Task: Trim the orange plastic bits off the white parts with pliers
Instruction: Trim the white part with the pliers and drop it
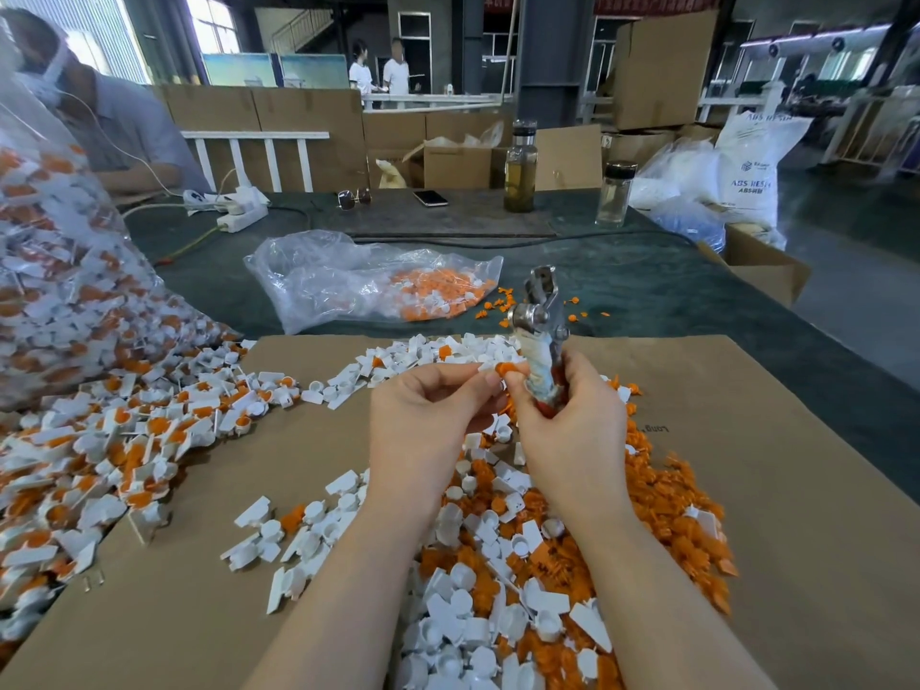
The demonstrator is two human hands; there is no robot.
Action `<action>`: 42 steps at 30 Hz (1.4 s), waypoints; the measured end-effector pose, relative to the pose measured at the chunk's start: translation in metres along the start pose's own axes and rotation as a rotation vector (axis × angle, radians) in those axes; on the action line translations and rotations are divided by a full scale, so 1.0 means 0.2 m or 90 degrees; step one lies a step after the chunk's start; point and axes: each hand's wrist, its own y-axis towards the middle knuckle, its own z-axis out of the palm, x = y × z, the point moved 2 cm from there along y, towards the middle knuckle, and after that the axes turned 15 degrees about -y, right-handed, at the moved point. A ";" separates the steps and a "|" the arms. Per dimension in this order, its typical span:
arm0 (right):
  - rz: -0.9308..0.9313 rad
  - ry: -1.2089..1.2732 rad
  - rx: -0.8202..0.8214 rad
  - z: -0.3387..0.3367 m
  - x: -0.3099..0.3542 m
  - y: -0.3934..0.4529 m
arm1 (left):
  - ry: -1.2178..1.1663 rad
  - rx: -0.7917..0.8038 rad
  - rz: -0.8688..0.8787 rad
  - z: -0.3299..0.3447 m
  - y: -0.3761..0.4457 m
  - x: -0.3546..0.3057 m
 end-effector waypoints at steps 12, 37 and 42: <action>0.005 -0.006 0.025 0.01 -0.01 0.00 | 0.025 0.004 0.028 0.00 -0.01 0.00; -0.008 -0.021 0.162 0.02 0.00 0.02 | 0.173 -0.071 0.093 -0.03 0.01 0.01; -0.002 0.013 0.277 -0.01 -0.03 0.04 | 0.113 -0.084 0.096 -0.06 0.04 -0.02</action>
